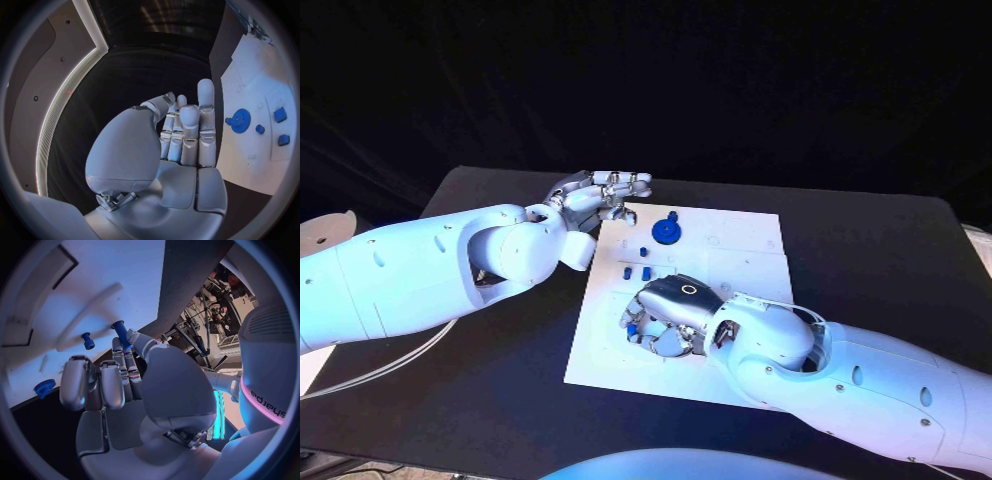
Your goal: Assemble the parts on the task board
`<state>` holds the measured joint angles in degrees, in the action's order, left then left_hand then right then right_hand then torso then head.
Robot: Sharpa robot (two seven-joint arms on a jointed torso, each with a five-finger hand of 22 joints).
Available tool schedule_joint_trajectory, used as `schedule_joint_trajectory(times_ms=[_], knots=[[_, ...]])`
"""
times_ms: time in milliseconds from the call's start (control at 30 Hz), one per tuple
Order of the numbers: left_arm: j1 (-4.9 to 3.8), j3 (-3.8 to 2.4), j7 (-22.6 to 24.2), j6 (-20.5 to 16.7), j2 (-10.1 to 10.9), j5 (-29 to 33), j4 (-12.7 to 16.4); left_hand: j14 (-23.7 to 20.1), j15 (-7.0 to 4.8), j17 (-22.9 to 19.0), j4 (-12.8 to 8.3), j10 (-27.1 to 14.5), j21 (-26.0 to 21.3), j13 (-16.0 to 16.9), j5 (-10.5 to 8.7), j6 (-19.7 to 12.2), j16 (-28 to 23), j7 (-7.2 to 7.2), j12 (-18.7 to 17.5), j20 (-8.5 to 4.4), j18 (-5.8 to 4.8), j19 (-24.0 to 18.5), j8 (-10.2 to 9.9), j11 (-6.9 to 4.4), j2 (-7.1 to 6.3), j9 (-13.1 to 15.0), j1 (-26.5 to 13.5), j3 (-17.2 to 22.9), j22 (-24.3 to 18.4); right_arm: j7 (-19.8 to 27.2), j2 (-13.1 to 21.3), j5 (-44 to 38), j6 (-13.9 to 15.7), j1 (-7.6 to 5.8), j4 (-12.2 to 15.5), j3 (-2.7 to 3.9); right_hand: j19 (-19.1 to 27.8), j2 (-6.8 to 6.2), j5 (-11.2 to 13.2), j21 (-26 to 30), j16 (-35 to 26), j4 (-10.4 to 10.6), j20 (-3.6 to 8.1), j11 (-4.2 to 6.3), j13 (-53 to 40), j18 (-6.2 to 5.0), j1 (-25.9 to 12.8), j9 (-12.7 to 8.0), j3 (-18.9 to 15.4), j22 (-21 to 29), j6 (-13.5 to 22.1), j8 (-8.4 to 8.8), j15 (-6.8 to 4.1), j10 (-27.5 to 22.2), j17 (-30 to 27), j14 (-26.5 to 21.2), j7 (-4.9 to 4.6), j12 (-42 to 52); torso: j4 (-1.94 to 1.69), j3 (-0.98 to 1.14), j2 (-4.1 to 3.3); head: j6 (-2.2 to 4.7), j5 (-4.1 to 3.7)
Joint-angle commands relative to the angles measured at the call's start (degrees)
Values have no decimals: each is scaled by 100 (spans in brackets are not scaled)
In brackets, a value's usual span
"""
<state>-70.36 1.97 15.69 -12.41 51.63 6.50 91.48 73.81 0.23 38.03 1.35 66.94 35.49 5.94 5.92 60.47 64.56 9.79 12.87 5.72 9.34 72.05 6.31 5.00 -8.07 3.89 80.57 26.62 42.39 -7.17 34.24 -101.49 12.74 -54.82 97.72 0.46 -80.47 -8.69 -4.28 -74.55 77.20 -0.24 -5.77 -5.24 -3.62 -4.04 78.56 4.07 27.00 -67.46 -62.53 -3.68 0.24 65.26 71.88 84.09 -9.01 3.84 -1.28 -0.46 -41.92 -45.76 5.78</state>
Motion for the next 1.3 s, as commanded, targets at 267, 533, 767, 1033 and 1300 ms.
schedule_joint_trajectory(times_ms=[267,533,767,1033,1300], knots=[[-2,-3,47,57,0,-17,9,-50,0,-6,-8,-44,-37,7,38,-32,-7,-2,25,8,107,-31,-5,16,30,0,-14,-17,-6,45,64,18,357,27,39,-20,176,-89,-117,396,-48,139,-132,-173,-8,-198,-28,-23,-1056,514,570,10,151,-1005,-116,235,-133,39,4,9,-2,6,-5],[-2,-3,43,58,4,-17,-11,-50,0,-6,-8,-44,-37,7,38,-32,-7,-2,25,8,107,-31,-5,16,30,0,-14,-17,-6,238,411,229,1005,20,405,50,131,56,-272,402,-61,210,-127,-166,-23,-193,133,-5,-1315,526,478,-9,129,-834,-168,226,-138,207,22,7,6,17,-37],[-1,-3,41,70,8,-17,-23,-50,0,-6,-8,-44,-37,7,38,-32,-7,-2,25,8,107,-31,-5,16,30,0,-14,-17,-6,65,1146,1145,1081,-246,811,171,162,138,-216,501,-87,323,-73,-59,-54,-218,92,-2,-1417,652,417,-13,54,-368,-220,218,-45,456,75,15,29,49,-92],[1,18,31,74,5,-17,-35,-53,0,-14,-15,-48,-39,8,39,-32,-7,-3,34,8,108,-30,-2,15,34,0,-10,-19,-7,-1066,2408,2273,864,-524,1255,150,-289,111,-166,-251,469,591,232,361,-606,-11,-147,58,-1528,-352,-7,-188,-284,1323,542,391,225,1363,146,-10,69,113,-315],[19,42,31,94,-11,-17,-51,-53,0,-14,-15,-48,-39,8,39,-32,-7,-3,34,8,108,-30,-2,15,34,0,-10,-19,-7,-1874,3109,2399,710,-341,1633,30,-438,145,-719,-573,752,1064,393,502,-4165,63,-487,94,-2183,-780,12,-364,-334,1526,917,445,347,4577,228,-16,89,128,-456]])
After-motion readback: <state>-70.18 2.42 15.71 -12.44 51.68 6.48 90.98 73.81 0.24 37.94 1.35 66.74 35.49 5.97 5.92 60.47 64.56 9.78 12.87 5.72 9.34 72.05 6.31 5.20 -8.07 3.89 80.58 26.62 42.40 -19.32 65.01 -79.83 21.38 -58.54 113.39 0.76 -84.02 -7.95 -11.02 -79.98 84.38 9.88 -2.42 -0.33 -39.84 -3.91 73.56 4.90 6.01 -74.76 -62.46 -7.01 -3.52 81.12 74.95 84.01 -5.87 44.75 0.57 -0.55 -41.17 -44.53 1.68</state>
